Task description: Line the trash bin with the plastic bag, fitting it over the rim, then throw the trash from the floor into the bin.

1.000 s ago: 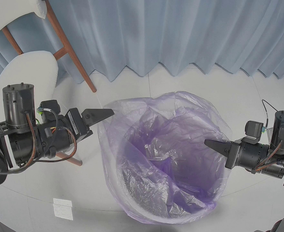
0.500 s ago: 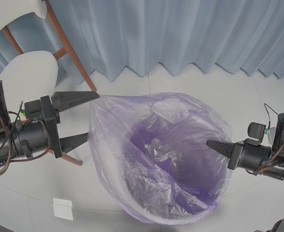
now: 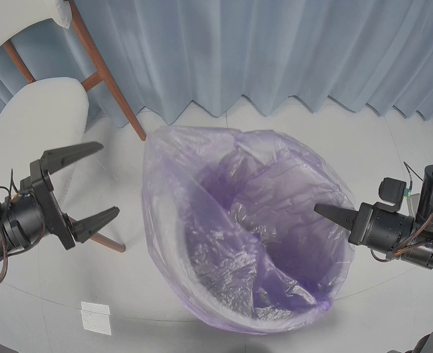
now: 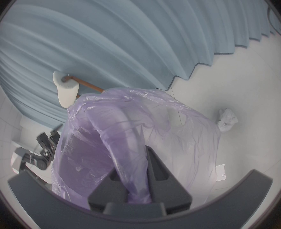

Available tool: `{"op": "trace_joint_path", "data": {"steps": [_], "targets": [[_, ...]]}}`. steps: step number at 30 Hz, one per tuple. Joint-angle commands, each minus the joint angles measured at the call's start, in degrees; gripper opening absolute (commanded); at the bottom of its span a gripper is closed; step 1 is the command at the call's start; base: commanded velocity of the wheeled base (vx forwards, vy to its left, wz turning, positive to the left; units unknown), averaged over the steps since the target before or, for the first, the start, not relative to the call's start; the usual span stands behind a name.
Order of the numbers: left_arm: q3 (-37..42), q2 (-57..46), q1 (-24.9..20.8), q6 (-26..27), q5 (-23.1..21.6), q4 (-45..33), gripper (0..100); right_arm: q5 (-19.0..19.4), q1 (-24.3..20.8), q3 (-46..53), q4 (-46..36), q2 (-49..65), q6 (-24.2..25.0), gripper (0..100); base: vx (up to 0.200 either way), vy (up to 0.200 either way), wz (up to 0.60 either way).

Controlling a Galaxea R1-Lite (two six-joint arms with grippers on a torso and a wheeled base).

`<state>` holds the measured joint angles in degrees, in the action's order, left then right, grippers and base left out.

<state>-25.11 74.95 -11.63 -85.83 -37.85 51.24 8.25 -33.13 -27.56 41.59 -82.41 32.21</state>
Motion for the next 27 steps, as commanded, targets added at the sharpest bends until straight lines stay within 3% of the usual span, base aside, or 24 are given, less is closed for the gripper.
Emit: {"op": "trace_joint_path", "data": {"steps": [1, 8, 13, 27], "targets": [[3.4, 2.8, 0.1, 0.8, 1.0, 0.4, 100, 0.0, 0.0, -1.8, -0.2, 0.1, 2.2, 0, 0.000, 0.000, 0.00], [1.5, 6.6, -5.2, 0.8, 4.3, 0.9, 100, 0.0, -0.2, -1.9, -0.1, 0.1, 3.3, 0, 0.000, 0.000, 0.00], [-4.3, 13.2, -9.7, 0.5, 10.7, 2.4, 100, 0.0, -0.3, -1.8, -0.1, 0.1, 3.4, 0, 0.000, 0.000, 0.00], [-7.3, 17.2, -12.5, -1.4, 10.5, 10.5, 100, 0.0, -0.6, -1.5, -0.3, -0.4, 3.4, 0, 0.000, 0.000, 0.00]]}}
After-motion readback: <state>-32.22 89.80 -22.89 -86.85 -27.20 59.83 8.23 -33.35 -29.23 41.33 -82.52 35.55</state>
